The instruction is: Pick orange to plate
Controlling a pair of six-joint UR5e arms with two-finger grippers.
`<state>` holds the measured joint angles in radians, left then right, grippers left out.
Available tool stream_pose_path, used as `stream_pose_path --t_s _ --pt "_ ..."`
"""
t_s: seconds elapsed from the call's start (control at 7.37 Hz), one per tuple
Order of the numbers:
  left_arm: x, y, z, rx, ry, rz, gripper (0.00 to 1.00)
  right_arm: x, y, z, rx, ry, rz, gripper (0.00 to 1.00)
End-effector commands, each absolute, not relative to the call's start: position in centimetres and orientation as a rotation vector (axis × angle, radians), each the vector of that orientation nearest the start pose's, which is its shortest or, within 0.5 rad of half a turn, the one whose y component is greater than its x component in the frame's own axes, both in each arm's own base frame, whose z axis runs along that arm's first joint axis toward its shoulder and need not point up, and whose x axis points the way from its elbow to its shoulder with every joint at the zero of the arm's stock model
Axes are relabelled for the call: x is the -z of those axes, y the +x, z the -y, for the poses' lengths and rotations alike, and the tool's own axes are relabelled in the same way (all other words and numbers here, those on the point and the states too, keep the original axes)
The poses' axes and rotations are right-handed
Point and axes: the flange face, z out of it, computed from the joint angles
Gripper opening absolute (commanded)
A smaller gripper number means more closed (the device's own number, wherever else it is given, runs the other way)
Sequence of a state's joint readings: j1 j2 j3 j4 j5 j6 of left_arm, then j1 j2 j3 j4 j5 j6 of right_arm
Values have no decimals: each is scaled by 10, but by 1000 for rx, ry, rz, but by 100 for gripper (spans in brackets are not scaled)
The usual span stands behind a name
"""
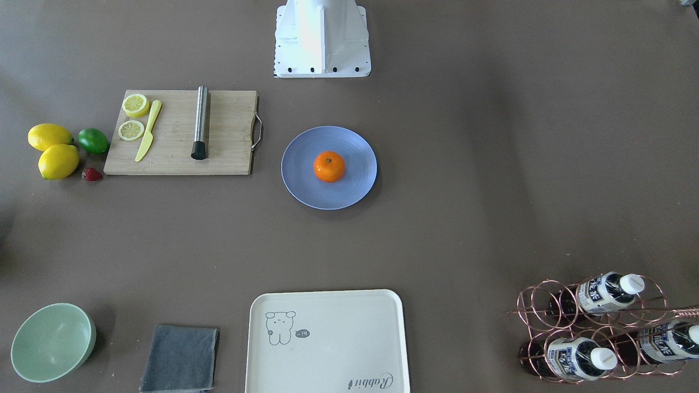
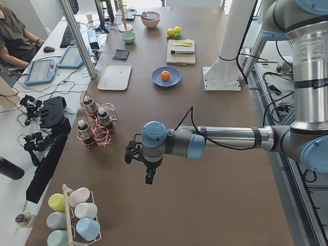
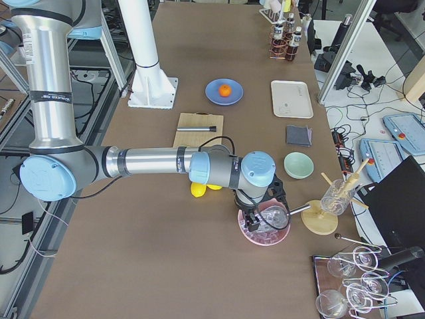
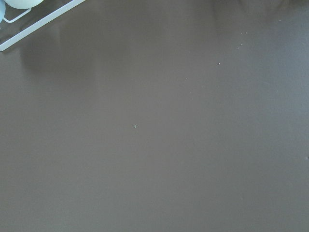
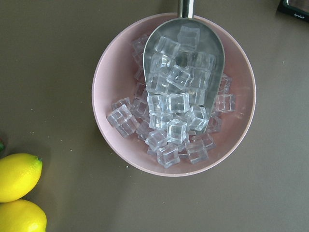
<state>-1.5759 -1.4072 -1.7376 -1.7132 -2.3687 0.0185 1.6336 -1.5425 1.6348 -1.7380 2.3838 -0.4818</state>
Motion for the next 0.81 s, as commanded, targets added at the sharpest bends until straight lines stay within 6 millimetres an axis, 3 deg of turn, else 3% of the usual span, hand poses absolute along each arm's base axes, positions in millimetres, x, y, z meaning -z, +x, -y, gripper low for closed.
stream_pose_path --t_s 0.0,0.14,0.54,0.68 --pt "-637 -76 410 -44 153 -791 98 -627 92 480 362 151 805 100" --pt "-649 -77 406 -25 127 -791 98 -633 93 481 355 137 804 100" --pt "-635 -86 402 -14 162 -797 98 -630 92 471 355 144 806 100" --pt "-633 -87 399 -8 164 -797 98 -618 93 474 353 161 795 100"
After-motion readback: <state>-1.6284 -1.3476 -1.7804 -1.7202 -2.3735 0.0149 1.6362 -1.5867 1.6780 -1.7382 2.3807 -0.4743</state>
